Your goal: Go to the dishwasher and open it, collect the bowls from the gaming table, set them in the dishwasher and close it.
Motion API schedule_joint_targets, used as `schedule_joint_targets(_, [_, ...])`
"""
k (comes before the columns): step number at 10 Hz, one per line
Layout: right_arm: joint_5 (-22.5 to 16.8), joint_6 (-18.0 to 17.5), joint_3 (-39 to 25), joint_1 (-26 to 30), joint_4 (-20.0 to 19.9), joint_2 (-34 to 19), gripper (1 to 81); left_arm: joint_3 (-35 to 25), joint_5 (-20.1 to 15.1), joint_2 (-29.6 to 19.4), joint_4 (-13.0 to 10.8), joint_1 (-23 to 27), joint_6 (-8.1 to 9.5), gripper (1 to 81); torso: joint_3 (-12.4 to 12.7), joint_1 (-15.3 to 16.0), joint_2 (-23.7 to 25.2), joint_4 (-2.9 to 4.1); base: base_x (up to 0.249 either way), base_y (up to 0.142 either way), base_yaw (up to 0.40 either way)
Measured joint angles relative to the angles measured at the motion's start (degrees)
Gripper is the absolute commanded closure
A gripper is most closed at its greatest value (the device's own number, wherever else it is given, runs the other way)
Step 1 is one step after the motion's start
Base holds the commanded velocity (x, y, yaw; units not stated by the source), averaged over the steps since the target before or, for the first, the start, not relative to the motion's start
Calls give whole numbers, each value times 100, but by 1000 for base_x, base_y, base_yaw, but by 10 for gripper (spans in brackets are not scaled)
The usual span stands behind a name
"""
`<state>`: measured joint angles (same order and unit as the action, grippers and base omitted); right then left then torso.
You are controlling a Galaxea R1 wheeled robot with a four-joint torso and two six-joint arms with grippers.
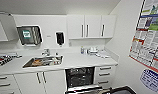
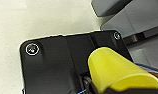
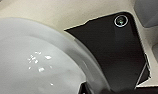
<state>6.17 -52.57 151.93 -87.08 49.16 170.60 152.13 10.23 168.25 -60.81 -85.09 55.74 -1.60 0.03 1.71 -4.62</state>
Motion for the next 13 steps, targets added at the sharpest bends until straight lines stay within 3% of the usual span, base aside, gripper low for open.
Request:
schedule_joint_targets(7, [5,-2,0,-27,0,-11,811,0,-1,13,1,-30,2,811,0,-8,0,0,0,55,0])
schedule_joint_targets(13, [-6,0,0,-43,2,-11,811,-9,-1,35,17,-49,0,811,0,-10,2,0,106,25,0])
